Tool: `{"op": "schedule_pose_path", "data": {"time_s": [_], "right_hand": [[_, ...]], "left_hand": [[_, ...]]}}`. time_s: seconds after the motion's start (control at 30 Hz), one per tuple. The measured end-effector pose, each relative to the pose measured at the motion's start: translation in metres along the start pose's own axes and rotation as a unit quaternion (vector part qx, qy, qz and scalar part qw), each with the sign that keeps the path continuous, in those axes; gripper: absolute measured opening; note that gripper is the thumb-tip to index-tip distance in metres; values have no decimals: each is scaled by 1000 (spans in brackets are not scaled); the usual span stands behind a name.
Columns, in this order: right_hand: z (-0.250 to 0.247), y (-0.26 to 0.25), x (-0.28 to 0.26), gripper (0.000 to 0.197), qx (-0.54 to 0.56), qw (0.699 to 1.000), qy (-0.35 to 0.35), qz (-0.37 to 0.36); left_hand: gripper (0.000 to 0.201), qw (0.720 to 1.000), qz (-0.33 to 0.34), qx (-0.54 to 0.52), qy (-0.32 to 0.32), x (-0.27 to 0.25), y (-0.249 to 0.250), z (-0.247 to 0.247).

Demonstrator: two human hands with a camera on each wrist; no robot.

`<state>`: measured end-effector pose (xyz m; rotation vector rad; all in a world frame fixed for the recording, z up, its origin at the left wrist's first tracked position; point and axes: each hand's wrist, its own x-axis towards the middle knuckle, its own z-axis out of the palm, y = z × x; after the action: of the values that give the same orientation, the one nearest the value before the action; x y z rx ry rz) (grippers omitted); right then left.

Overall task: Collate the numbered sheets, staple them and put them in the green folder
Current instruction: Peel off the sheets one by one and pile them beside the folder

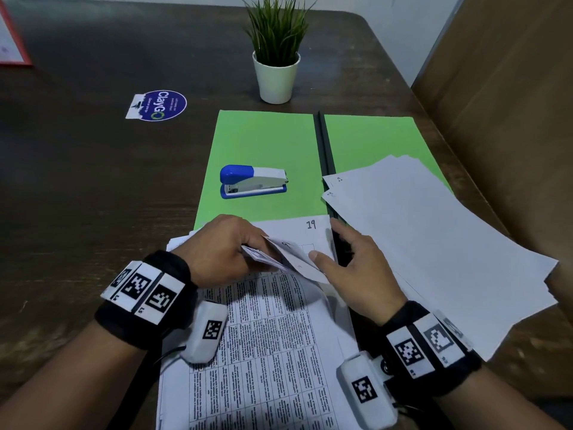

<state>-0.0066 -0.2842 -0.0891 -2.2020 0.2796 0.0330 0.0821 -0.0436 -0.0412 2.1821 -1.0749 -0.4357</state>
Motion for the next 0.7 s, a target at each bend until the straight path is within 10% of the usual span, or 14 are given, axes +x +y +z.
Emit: {"op": "schedule_pose_path", "data": {"time_s": [0.33,0.7], "right_hand": [[-27,-58,31,51,-316,944,-97,-22],[-24,-70,39,46,-302,949,-72,-54]], "left_hand": [[21,1000,3,4,17,-1,7,-1],[23,1000,10,7,22,0,10,-1]]}}
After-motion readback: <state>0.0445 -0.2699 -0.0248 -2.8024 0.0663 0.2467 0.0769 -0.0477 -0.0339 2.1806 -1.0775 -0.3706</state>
